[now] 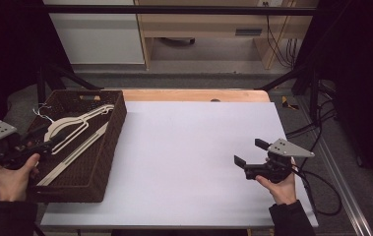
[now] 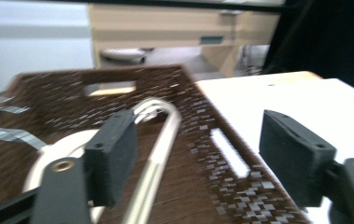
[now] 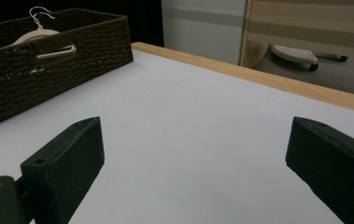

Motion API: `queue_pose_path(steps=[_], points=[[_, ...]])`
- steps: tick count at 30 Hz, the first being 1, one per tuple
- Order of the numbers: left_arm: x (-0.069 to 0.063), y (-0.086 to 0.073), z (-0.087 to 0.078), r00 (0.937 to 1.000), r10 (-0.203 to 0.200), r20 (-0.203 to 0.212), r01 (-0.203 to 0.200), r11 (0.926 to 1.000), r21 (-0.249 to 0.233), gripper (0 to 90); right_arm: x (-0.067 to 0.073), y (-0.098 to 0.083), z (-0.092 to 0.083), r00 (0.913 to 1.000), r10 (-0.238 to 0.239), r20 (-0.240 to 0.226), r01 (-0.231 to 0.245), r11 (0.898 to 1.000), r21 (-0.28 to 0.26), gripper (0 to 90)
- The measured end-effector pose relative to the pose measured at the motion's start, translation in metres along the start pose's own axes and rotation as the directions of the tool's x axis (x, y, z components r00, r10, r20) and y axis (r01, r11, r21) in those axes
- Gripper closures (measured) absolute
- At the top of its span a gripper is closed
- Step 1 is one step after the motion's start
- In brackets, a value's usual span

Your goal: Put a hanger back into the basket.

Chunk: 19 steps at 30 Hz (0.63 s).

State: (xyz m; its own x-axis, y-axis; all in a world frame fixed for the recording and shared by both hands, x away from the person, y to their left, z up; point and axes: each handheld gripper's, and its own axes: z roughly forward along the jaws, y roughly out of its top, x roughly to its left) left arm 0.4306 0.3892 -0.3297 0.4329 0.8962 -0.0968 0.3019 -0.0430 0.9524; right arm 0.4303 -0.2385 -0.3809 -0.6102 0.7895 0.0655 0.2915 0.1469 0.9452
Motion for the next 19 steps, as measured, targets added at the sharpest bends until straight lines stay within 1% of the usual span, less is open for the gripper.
queue_pose_path(steps=[2, 3, 4, 5, 6, 7, 8, 9, 12, 13, 14, 15, 16, 17, 18, 19], points=[[-0.015, -0.002, 0.003, 0.9991, 0.011, 0.041, -0.011, 0.9999, -0.013, 18.3, 0.0, 0.0, -0.001, 1.0, -0.003, 0.002, 0.003, 1.0, -0.005, 4.4], [-0.023, -0.003, 0.006, 0.9986, 0.013, 0.05, -0.013, 0.9999, -0.011, 15.2, 0.0, 0.0, -0.001, 1.0, -0.005, 0.001, 0.005, 1.0, -0.008, 4.4], [-0.023, -0.003, 0.006, 0.9986, 0.013, 0.05, -0.013, 0.9999, -0.011, 12.3, 0.0, 0.0, -0.001, 1.0, -0.005, 0.001, 0.005, 1.0, -0.008, 4.4], [-0.038, -0.006, 0.011, 0.9971, 0.02, 0.074, -0.019, 0.9998, -0.009, 10.3, 0.0, 0.0, -0.003, 1.0, -0.004, 0.005, 0.004, 1.0, -0.013, 4.4], [-0.038, -0.006, 0.011, 0.9971, 0.02, 0.074, -0.019, 0.9998, -0.009, 9.4, 0.0, 0.0, -0.003, 1.0, -0.004, 0.005, 0.004, 1.0, -0.013, 4.4], [-0.047, -0.009, 0.015, 0.996, 0.02, 0.087, -0.02, 0.9998, -0.003, 9.4, -0.001, 0.0, -0.003, 1.0, -0.005, 0.003, 0.005, 1.0, -0.015, 4.4], [-0.058, -0.012, 0.02, 0.9939, 0.03, 0.106, -0.03, 0.9995, 0.006, 6.6, -0.002, -0.002, -0.004, 1.0, -0.002, 0.009, 0.002, 1.0, -0.017, 4.4], [-0.063, -0.014, 0.022, 0.9928, 0.031, 0.116, -0.033, 0.9993, 0.014, 6.1, -0.002, -0.003, -0.005, 1.0, -0.005, 0.006, 0.005, 1.0, -0.014, 4.3], [-0.076, -0.02, 0.028, 0.9893, 0.045, 0.139, -0.049, 0.9983, 0.03, 5.4, -0.003, -0.005, -0.007, 0.9999, 0.001, 0.013, -0.001, 1.0, -0.012, 4.2], [-0.076, -0.02, 0.028, 0.9893, 0.045, 0.139, -0.049, 0.9983, 0.03, 5.1, -0.003, -0.005, -0.008, 0.9999, 0.003, 0.014, -0.003, 1.0, -0.014, 4.2], [-0.082, -0.026, 0.03, 0.9863, 0.052, 0.157, -0.058, 0.9977, 0.035, 5.1, -0.004, -0.006, -0.009, 0.9999, 0.004, 0.015, -0.003, 1.0, -0.018, 4.2], [-0.085, -0.031, 0.032, 0.9861, 0.049, 0.159, -0.056, 0.9977, 0.039, 4.9, -0.004, -0.006, -0.01, 0.9998, 0.005, 0.017, -0.005, 1.0, -0.019, 4.2], [-0.085, -0.031, 0.032, 0.9861, 0.049, 0.159, -0.056, 0.9977, 0.039, 4.9, -0.004, -0.006, -0.01, 0.9998, 0.005, 0.017, -0.005, 1.0, -0.019, 4.2], [-0.09, -0.036, 0.033, 0.9837, 0.066, 0.167, -0.077, 0.9956, 0.055, 4.8, -0.005, -0.007, -0.012, 0.9998, 0.006, 0.019, -0.006, 1.0, -0.022, 4.2], [-0.091, -0.038, 0.033, 0.9824, 0.079, 0.169, -0.089, 0.9944, 0.057, 4.8, -0.006, -0.008, -0.013, 0.9998, 0.004, 0.02, -0.004, 1.0, -0.022, 4.2], [-0.091, -0.038, 0.033, 0.9824, 0.079, 0.169, -0.089, 0.9944, 0.057, 4.8, -0.006, -0.008, -0.014, 0.9996, 0.011, 0.025, -0.01, 1.0, -0.024, 4.2]])
